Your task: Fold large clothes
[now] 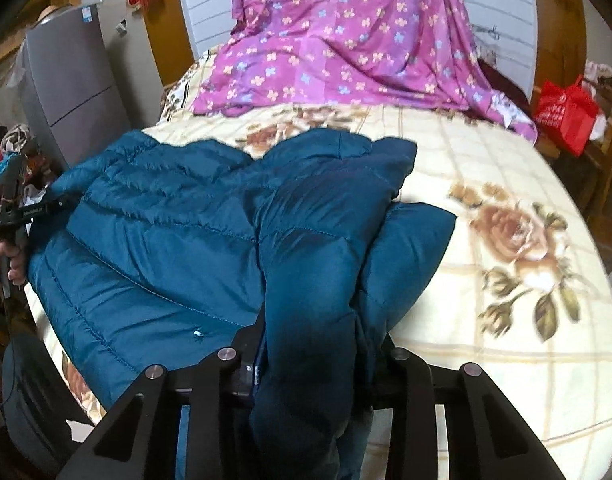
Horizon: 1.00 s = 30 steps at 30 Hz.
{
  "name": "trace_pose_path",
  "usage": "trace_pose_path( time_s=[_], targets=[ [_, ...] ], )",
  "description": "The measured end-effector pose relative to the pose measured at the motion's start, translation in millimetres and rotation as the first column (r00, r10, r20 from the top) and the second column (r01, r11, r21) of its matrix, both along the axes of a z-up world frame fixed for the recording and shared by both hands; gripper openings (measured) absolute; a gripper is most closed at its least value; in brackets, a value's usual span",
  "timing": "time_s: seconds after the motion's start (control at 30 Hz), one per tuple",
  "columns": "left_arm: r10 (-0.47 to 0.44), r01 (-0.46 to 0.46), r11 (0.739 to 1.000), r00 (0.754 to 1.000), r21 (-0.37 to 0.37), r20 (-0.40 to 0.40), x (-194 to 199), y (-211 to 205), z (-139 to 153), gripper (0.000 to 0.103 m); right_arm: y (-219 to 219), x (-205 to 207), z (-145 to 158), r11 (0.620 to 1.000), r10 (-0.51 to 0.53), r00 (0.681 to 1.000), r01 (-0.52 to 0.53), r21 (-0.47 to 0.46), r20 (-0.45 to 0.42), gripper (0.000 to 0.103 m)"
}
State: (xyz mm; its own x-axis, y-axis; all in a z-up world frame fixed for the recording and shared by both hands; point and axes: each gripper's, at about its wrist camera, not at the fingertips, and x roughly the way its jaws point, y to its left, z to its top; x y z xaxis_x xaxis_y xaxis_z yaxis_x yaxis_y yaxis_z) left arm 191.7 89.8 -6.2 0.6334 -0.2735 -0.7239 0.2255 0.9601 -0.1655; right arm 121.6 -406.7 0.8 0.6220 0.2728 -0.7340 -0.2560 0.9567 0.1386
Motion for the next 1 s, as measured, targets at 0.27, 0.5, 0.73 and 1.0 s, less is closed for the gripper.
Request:
trace_pose_path(
  time_s=[0.27,0.5,0.73,1.0],
  targets=[
    [0.020,-0.021,1.000,0.998,0.018,0.053,59.4,-15.4,27.8,0.021,-9.0,55.1,43.6,0.998,-0.027,0.996,0.032,-0.056,0.080,0.033],
    [0.049,-0.051,0.999,0.997,0.020,0.060,134.3,-25.4,22.1,0.021,-19.1,132.9,42.4,0.996,-0.062,0.991,0.069,-0.056,0.118,0.033],
    [0.069,-0.070,0.996,0.997,0.048,0.024,190.2,-28.4,-29.4,0.027,-24.6,191.6,-8.3,0.996,-0.091,0.992,0.090,0.014,0.093,0.033],
    [0.132,-0.141,0.988,0.983,-0.067,-0.125,211.0,-0.7,-82.5,0.077,-67.6,203.3,-82.8,0.942,-0.191,0.977,0.208,0.264,-0.089,0.075]
  ],
)
